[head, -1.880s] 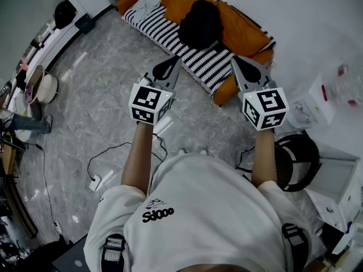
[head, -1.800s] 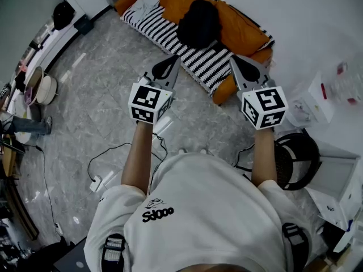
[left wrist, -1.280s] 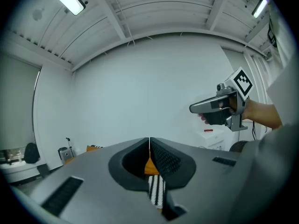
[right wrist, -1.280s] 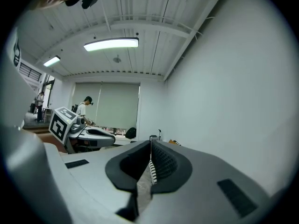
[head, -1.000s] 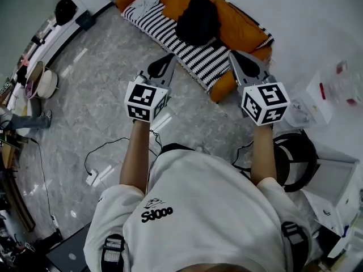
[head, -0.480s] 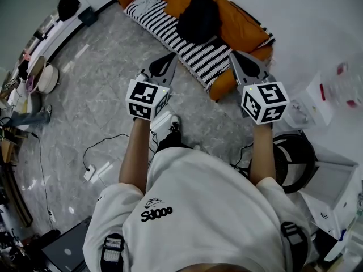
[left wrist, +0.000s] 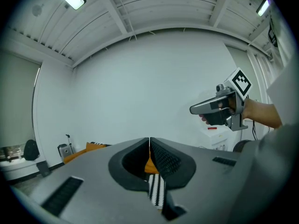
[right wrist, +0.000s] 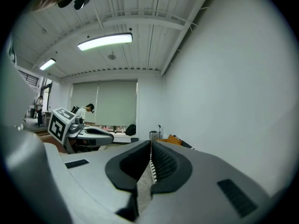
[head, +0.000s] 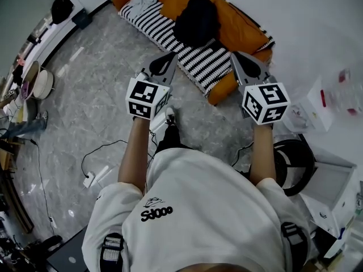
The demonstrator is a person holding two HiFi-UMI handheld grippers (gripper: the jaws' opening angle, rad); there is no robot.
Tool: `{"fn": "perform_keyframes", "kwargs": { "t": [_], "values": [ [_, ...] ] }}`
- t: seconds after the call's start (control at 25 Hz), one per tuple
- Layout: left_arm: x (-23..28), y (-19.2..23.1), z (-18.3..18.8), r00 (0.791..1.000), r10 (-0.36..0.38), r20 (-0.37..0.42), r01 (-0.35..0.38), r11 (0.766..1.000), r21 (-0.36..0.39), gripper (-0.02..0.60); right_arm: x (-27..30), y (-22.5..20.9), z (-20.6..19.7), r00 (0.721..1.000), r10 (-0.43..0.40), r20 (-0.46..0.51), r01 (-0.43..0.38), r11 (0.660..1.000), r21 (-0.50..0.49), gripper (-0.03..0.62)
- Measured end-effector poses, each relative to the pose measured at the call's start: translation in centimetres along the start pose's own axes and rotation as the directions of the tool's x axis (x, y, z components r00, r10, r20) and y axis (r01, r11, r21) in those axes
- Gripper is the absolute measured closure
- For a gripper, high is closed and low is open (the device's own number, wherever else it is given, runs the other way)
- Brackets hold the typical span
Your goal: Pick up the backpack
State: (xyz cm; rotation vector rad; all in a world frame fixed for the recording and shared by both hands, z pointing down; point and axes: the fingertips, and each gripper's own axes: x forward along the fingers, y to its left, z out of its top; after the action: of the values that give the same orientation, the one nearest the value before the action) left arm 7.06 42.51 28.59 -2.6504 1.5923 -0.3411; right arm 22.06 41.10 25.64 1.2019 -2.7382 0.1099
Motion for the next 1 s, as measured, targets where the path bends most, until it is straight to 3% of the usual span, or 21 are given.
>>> {"fn": "perform_keyframes", "kwargs": {
  "t": [0.52, 1.0],
  "values": [
    [11.3, 15.6, -0.2, 0.998, -0.067, -0.005, 0.067, 0.998, 0.004, 0.557, 17.4, -4.6, 3.3, 0.998, -0.058, -0.011, 0.058, 0.998, 0.004, 0.559],
    [17.6, 23.8, -0.9, 0.991, -0.132, -0.016, 0.132, 0.991, -0.012, 0.557, 26.9, -6.5, 4.4, 0.995, -0.096, -0.041, 0.096, 0.995, 0.014, 0.559]
  ]
}}
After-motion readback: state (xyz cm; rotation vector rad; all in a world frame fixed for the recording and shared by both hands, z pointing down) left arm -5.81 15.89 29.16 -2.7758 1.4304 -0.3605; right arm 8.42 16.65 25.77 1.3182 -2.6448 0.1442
